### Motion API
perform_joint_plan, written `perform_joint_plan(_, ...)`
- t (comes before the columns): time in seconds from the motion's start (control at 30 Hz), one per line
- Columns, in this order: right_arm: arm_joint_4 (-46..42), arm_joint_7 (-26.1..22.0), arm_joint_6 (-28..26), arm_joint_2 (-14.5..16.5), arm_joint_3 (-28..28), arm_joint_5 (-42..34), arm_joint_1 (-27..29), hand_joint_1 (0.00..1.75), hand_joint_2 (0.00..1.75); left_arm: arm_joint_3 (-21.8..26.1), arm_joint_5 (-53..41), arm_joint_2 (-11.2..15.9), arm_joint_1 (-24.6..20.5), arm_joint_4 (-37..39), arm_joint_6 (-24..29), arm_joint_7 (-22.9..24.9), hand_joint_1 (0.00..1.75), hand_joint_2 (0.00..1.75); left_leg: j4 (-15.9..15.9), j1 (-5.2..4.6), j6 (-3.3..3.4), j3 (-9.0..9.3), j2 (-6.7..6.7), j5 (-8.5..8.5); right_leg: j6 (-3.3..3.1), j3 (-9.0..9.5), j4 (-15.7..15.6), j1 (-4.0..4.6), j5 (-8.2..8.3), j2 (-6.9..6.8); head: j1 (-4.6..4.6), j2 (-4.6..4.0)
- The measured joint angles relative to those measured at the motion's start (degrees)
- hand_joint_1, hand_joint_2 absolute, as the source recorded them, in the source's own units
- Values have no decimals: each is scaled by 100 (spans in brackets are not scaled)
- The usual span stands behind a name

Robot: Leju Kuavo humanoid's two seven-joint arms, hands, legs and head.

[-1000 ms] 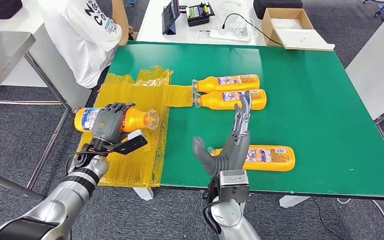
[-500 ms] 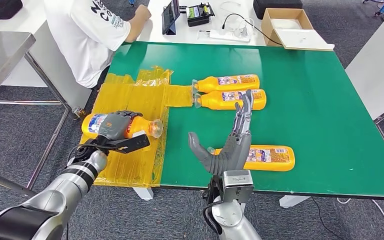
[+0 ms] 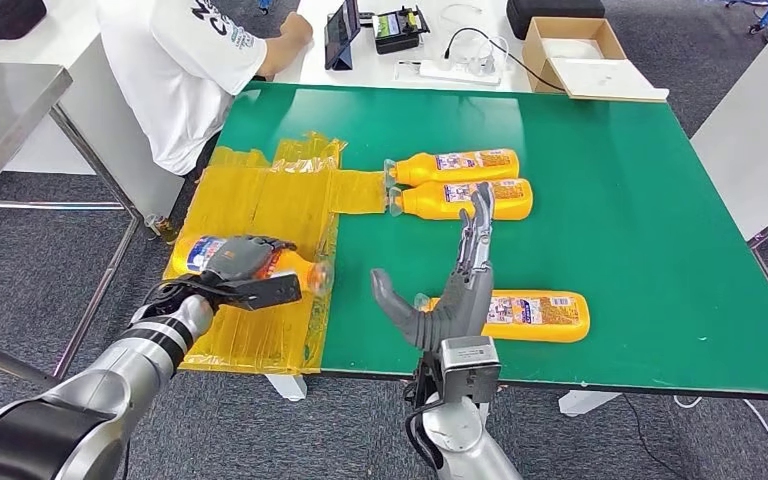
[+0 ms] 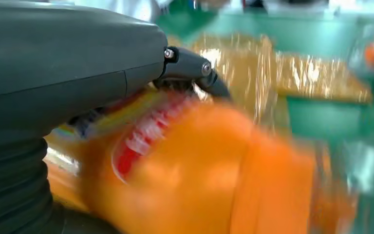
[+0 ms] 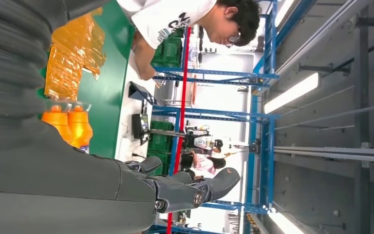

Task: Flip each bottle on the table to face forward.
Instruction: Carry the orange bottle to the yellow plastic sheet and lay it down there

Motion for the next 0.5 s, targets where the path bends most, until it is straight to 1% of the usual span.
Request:
perform_joint_plan(0.07, 0, 0, -11, 0, -3, -11, 0, 0, 175, -12, 38, -2, 6, 29, -108, -3, 0, 175, 0, 0, 0, 0, 0, 0, 0, 0, 0, 0, 0, 0, -1, 0)
perform_joint_plan(0.2, 0, 0, -18, 0, -8, -13, 0, 0, 175, -19, 72, -4, 2, 52, -150, -14, 0, 175, 0, 0, 0, 0, 0, 0, 0, 0, 0, 0, 0, 0, -1, 0)
perform_joint_plan(0.33, 0, 0, -19, 0, -9, -16, 0, 0, 175, -21, 86, -4, -2, 61, -167, -21, 0, 0, 0, 0, 0, 0, 0, 0, 0, 0, 0, 0, 0, 0, -1, 0)
perform_joint_plan(0.4, 1, 0, -18, 0, -9, -31, 0, 0, 175, -22, 152, -4, -9, 74, -272, -63, 0, 0, 0, 0, 0, 0, 0, 0, 0, 0, 0, 0, 0, 0, -1, 0)
perform_joint_plan(0.5, 2, 0, -17, 0, -9, -72, -1, 0, 175, -20, 372, -4, -27, 85, -586, -205, 0, 0, 0, 0, 0, 1, 0, 0, 0, 2, 0, 0, 0, -1, -1, 0)
